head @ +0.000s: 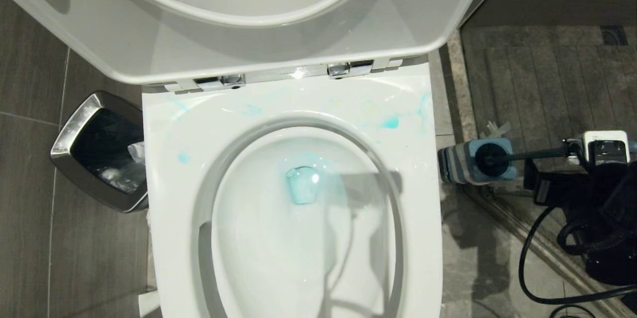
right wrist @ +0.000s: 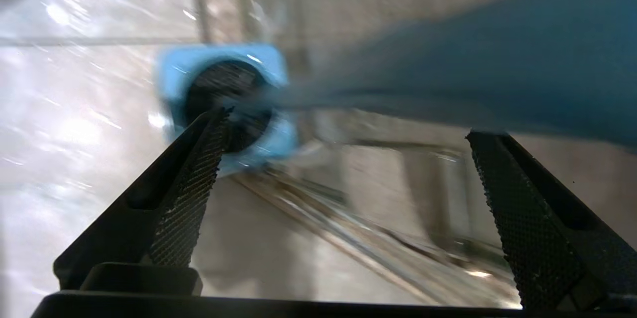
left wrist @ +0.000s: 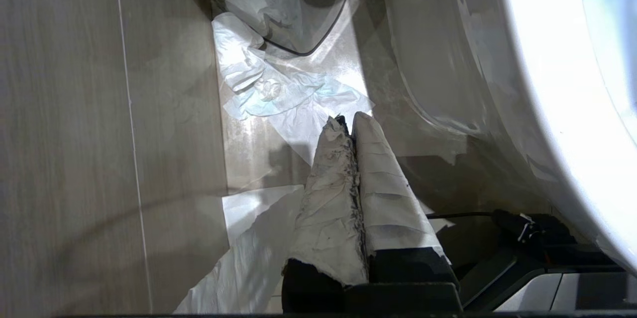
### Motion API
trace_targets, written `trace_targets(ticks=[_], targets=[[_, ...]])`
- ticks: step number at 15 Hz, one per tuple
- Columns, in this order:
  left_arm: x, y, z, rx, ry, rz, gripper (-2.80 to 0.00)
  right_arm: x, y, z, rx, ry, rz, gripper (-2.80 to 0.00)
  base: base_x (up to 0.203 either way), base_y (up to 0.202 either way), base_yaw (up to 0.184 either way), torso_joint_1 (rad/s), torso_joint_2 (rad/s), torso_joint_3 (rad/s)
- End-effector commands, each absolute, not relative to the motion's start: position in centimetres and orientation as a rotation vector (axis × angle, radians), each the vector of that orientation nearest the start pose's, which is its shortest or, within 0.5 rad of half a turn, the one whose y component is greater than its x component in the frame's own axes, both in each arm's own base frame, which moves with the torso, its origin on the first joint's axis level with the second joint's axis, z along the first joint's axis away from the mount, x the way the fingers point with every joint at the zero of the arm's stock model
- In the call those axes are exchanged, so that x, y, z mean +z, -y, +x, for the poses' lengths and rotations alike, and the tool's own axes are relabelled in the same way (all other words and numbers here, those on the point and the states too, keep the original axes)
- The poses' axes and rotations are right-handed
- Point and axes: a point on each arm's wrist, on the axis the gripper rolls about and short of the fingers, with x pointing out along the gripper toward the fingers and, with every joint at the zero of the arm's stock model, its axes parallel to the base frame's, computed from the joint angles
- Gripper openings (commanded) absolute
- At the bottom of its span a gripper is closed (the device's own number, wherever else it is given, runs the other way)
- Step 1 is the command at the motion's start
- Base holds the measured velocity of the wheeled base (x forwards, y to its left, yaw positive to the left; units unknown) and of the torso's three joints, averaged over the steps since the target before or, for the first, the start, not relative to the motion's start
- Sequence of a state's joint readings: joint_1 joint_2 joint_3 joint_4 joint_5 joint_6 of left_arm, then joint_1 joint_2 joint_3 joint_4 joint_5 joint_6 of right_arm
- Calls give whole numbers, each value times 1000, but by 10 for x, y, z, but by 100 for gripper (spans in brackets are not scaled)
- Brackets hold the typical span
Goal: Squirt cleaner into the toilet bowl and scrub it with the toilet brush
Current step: Scrub the toilet bowl
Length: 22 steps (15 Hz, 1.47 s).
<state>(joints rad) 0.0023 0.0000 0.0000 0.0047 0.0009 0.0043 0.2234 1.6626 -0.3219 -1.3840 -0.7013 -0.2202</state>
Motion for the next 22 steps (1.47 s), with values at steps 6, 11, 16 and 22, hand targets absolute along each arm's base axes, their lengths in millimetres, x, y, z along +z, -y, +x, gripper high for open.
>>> trace_targets(ticks=[6, 11, 16, 22], targets=[[75, 0, -23, 4, -6, 5, -280, 143, -47, 248, -390, 3, -207, 0, 0, 0, 0, 0, 0, 0], [75, 0, -23, 3, -6, 5, -280, 148, -47, 250, -384, 57, -217, 0, 0, 0, 0, 0, 0, 0], [75, 0, -23, 3, -6, 5, -280, 161, -32, 259, -449, 103, -208, 0, 0, 0, 0, 0, 0, 0], [75, 0, -23, 5, -6, 5, -280, 169, -25, 267, -365, 153, -220, -280, 0, 0, 0, 0, 0, 0]])
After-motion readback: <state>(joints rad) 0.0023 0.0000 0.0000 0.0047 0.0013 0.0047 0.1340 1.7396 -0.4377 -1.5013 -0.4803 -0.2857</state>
